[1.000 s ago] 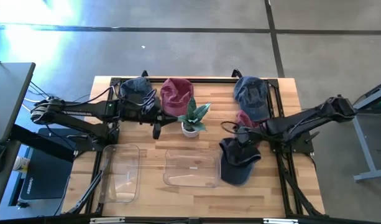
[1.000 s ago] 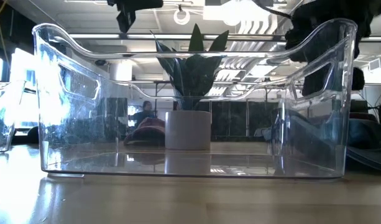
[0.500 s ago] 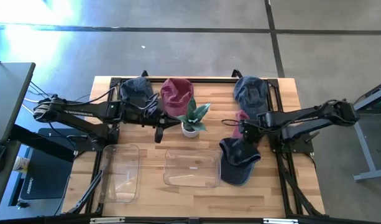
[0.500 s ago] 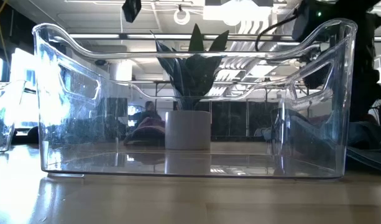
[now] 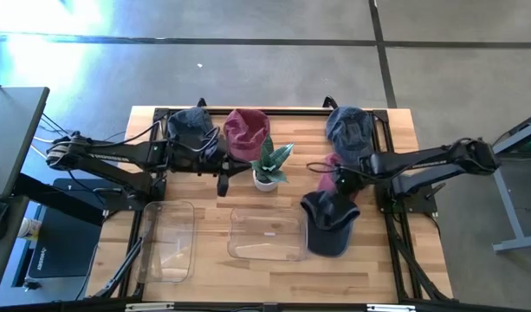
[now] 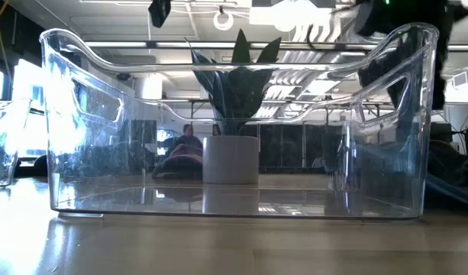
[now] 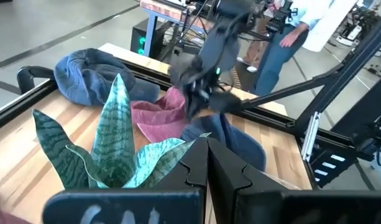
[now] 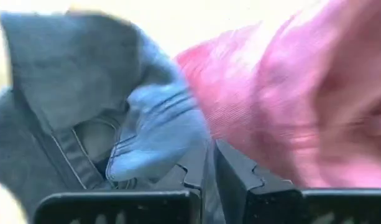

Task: Pick & Place hat
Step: Put the bottom blue cap into the left transparent bin, then adjust the bottom pink cap on the table

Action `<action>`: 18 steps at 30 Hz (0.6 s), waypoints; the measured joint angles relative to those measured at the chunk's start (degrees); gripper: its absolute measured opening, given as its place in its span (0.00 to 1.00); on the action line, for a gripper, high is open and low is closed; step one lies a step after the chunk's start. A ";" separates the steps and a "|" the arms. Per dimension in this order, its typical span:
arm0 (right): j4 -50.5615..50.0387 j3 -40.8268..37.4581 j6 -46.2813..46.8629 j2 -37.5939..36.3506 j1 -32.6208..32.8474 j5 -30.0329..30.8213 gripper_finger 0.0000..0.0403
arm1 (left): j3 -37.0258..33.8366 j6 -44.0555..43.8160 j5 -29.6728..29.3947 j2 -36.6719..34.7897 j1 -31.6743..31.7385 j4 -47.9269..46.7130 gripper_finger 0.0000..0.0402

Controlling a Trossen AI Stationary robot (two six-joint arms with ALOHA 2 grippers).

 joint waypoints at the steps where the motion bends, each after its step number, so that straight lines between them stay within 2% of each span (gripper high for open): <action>1: -3.57 2.81 0.16 -0.02 0.69 3.92 0.03 | 0.00 -0.55 -1.00 0.01 -0.55 -0.04 0.00; 5: -13.15 12.46 1.40 -0.04 3.88 17.41 0.02 | 0.00 -0.60 -6.21 0.00 -2.73 -0.82 0.00; 8: -15.72 16.58 -3.96 -0.10 5.21 20.81 0.02 | 0.00 -0.60 -9.21 0.00 -4.09 -1.40 0.00; 12: -15.75 21.45 -10.89 -0.08 6.50 15.86 0.01 | -0.02 -0.60 -11.34 0.00 -5.79 -1.28 0.00; 18: -15.11 26.54 -9.13 -0.13 8.85 4.48 0.01 | -0.02 -0.34 -13.48 0.00 -6.88 -1.24 0.00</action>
